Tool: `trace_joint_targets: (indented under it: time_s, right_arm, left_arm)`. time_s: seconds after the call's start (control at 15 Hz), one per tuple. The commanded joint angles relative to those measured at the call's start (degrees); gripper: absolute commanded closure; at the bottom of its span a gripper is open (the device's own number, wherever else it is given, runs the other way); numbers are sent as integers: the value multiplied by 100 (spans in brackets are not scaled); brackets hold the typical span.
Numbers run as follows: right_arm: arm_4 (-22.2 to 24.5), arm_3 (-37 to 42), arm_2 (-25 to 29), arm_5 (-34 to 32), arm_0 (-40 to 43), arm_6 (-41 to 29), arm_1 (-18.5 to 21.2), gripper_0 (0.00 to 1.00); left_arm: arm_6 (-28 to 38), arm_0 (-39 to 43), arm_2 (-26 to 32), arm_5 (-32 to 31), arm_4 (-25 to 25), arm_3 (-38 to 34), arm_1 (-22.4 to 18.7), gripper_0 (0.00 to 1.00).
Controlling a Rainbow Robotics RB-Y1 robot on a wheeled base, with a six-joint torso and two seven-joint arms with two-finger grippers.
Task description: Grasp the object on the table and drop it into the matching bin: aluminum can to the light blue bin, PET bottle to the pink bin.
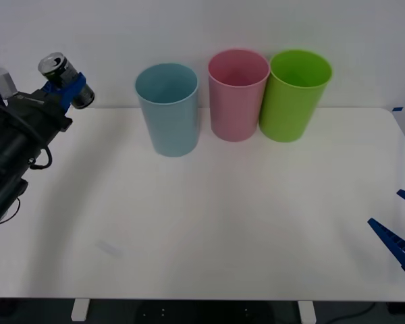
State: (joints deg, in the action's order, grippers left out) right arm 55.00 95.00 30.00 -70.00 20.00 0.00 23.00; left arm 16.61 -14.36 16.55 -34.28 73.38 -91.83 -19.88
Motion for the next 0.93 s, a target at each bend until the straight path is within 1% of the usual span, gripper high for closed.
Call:
trace_joint_targets:
  time_s: [0.07,0.2,0.47,0.6,0.73,0.93]
  right_arm:
    - [0,0,0,0,0,0,0,0]
    - [0,0,0,0,0,0,0,0]
    - [0,0,0,0,0,0,0,0]
    - [0,0,0,0,0,0,0,0]
    - [0,0,0,0,0,0,0,0]
    - [0,0,0,0,0,0,0,0]
  left_arm:
    - [562,-401,-108,0,555,24,2,100]
    - [782,-761,-266,-26,897,235,2,100]
    - [676,-1649,-460,-334,1372,1211,10,100]
    - [641,-2115,-591,-369,1548,1729,10,100]
    - [580,-2458,-627,-378,1750,2142,125,100]
    - [501,-2932,-556,-369,2154,2714,450,100]
